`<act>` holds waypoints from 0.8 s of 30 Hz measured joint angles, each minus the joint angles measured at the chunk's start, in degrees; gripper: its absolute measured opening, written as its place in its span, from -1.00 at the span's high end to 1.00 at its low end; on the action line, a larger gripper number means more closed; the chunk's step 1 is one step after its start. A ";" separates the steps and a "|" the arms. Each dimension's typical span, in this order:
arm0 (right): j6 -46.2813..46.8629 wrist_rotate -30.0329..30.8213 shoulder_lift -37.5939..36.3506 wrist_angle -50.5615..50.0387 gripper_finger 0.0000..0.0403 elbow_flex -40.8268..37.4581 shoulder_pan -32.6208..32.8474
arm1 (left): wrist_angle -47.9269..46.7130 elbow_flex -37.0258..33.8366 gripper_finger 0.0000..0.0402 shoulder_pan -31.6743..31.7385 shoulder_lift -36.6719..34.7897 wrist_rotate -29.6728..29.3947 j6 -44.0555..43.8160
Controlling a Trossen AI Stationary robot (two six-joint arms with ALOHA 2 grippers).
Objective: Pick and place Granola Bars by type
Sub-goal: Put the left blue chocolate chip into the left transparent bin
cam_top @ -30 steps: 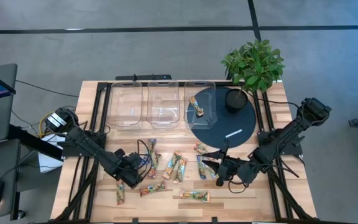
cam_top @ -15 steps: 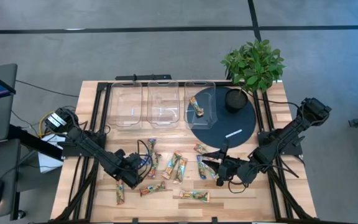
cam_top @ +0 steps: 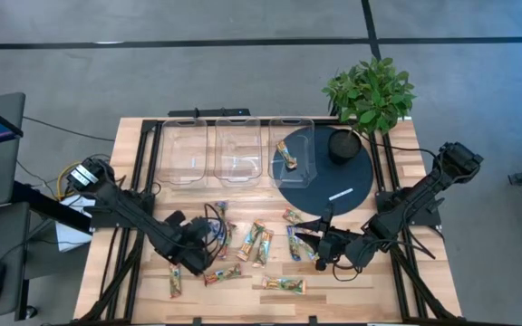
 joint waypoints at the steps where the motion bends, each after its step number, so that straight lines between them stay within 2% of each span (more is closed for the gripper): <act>1: 0.00 0.01 0.00 0.00 0.41 0.00 0.00 | -2.01 1.28 0.57 0.00 -0.01 -1.18 -0.31; 5: 0.00 0.00 0.00 0.00 0.41 0.00 0.00 | -12.56 7.34 0.57 -0.02 -0.06 -8.98 -3.38; 10: 0.00 0.00 0.00 0.00 0.41 0.00 0.00 | -30.18 13.88 0.57 1.47 -0.16 -19.50 -11.80; 11: 0.00 0.00 0.00 0.00 0.41 0.00 0.00 | -30.93 14.38 0.57 2.23 -0.27 -21.28 -12.79; 15: 0.00 0.00 0.00 -0.05 0.41 0.00 0.00 | -29.83 13.97 0.57 7.31 -1.79 -27.07 -4.75; 18: 0.35 0.00 0.00 -0.46 0.41 0.00 0.00 | -30.30 13.92 0.57 13.08 -1.71 -30.59 -2.04; 24: 1.41 -0.01 0.00 -2.29 0.41 0.00 0.00 | -30.41 13.87 0.57 25.95 -1.74 -31.65 8.86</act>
